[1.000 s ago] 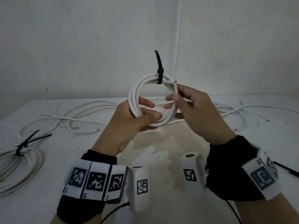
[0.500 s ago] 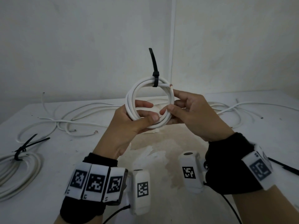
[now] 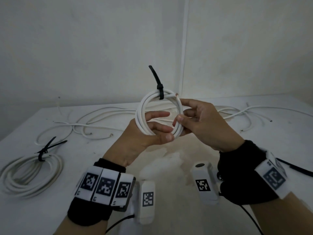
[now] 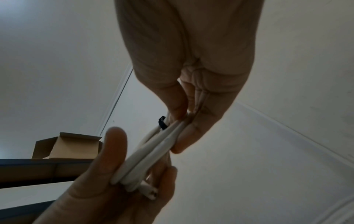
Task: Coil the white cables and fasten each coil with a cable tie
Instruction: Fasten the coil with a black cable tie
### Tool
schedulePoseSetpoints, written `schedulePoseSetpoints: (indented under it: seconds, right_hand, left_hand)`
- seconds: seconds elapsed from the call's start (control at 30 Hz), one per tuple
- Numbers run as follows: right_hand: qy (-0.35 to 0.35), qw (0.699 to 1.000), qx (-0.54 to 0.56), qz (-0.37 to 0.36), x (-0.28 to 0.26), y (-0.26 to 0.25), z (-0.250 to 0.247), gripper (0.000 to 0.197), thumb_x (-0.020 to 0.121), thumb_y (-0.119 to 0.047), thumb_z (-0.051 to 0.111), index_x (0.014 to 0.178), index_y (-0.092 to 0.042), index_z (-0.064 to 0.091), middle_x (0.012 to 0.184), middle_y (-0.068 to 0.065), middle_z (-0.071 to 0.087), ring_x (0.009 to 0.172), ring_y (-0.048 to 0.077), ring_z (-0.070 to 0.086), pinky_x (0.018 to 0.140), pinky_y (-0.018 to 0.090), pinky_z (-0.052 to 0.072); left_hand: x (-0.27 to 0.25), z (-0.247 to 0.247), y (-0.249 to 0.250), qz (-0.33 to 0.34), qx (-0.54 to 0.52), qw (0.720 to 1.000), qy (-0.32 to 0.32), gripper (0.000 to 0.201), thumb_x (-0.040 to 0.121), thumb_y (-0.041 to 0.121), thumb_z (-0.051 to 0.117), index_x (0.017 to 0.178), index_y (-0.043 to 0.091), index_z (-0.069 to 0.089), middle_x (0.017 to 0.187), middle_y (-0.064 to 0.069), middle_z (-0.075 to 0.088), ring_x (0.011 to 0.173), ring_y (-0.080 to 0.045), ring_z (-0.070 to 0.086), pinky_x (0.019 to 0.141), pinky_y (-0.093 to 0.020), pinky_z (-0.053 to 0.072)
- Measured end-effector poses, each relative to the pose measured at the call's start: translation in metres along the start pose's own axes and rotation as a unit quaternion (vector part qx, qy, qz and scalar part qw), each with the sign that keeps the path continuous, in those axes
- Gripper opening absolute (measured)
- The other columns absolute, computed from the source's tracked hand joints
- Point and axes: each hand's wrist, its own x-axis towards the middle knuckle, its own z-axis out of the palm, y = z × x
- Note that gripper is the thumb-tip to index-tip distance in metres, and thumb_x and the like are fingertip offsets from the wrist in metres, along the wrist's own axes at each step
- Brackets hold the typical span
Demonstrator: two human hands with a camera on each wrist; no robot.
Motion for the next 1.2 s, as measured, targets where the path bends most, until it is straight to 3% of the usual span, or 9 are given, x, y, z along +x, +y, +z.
schedulePoseSetpoints:
  seconds: [0.07,0.33,0.53,0.6,0.77,0.87,0.97,1.07,1.2]
  right_hand:
    - [0.012,1.000,-0.003,0.003,-0.003,-0.002,0.002,0.040,0.088,0.001,0.053,0.127,-0.007,0.050,0.078,0.013,0.066,0.063,0.010,0.067,0.058,0.023,0.056]
    - [0.007,1.000,-0.003,0.022,-0.020,-0.010,0.004,0.037,0.088,0.002,0.053,0.124,-0.006,0.050,0.082,0.018,0.065,0.059,0.010,0.066,0.055,0.024,0.057]
    - [0.019,1.000,-0.005,0.023,-0.027,-0.013,0.005,0.035,0.088,0.002,0.054,0.122,-0.007,0.053,0.079,0.016,0.064,0.058,0.009,0.066,0.057,0.026,0.058]
    - [0.023,0.999,-0.007,0.021,-0.028,-0.015,0.005,0.036,0.088,0.002,0.055,0.122,-0.008,0.052,0.075,0.013,0.063,0.056,0.008,0.065,0.056,0.024,0.057]
    - [0.008,0.999,-0.019,0.029,-0.033,-0.014,0.006,0.035,0.088,-0.001,0.055,0.122,-0.011,0.053,0.072,0.009,0.062,0.056,0.006,0.063,0.057,0.024,0.057]
    - [0.002,0.999,-0.022,0.033,-0.033,-0.010,0.009,0.035,0.090,0.000,0.053,0.123,-0.011,0.052,0.073,0.010,0.062,0.056,0.004,0.063,0.057,0.022,0.057]
    - [0.004,0.999,-0.009,0.040,-0.032,-0.007,0.012,0.035,0.090,-0.002,0.053,0.124,-0.011,0.052,0.074,0.008,0.065,0.060,0.007,0.065,0.060,0.022,0.057]
    - [-0.011,0.998,0.011,0.057,-0.031,-0.004,0.019,0.033,0.091,-0.004,0.053,0.122,-0.011,0.052,0.080,0.009,0.065,0.062,0.007,0.065,0.059,0.020,0.056]
    - [-0.032,0.998,0.000,0.057,-0.027,0.000,0.032,0.032,0.090,-0.005,0.055,0.121,-0.011,0.054,0.092,0.010,0.061,0.070,0.014,0.066,0.065,0.021,0.057]
  left_hand:
    - [-0.005,0.003,0.004,0.001,0.018,1.000,-0.009,0.068,0.050,-0.012,0.080,0.108,0.019,0.058,0.072,0.000,0.071,0.072,-0.008,0.068,0.065,-0.020,0.054]
    - [-0.019,0.007,0.011,0.013,0.065,0.998,0.020,0.058,0.057,-0.019,0.074,0.100,0.018,0.062,0.069,-0.002,0.071,0.069,-0.014,0.069,0.065,-0.026,0.056]
    - [-0.030,0.013,0.006,0.013,0.022,0.999,0.041,0.062,0.060,-0.021,0.071,0.107,0.017,0.057,0.070,-0.001,0.072,0.072,-0.011,0.070,0.061,-0.021,0.054]
    - [-0.033,0.013,0.002,0.017,0.012,0.998,0.058,0.061,0.059,-0.015,0.074,0.107,0.019,0.057,0.073,0.000,0.072,0.075,-0.011,0.070,0.064,-0.021,0.055]
    - [-0.033,0.008,0.006,-0.005,-0.051,0.993,0.104,0.050,0.062,0.032,0.068,0.109,0.023,0.055,0.091,-0.006,0.071,0.080,-0.020,0.071,0.077,-0.033,0.057]
    - [-0.030,0.009,0.013,-0.031,-0.079,0.988,0.128,0.038,0.084,0.044,0.049,0.101,0.012,0.058,0.070,-0.006,0.067,0.057,-0.017,0.066,0.071,-0.036,0.057]
    - [-0.027,0.013,0.012,-0.026,-0.072,0.983,0.168,0.037,0.097,0.040,0.036,0.086,0.009,0.053,0.046,0.003,0.045,0.037,-0.008,0.042,0.058,-0.030,0.049]
    - [-0.027,0.010,0.010,-0.020,-0.080,0.977,0.197,0.035,0.098,0.038,0.037,0.076,0.011,0.046,0.043,0.008,0.029,0.035,-0.006,0.024,0.044,-0.020,0.038]
    - [-0.032,-0.005,0.006,-0.034,-0.079,0.976,0.200,0.035,0.097,0.038,0.039,0.074,0.011,0.043,0.043,0.009,0.025,0.036,-0.006,0.020,0.039,-0.017,0.034]
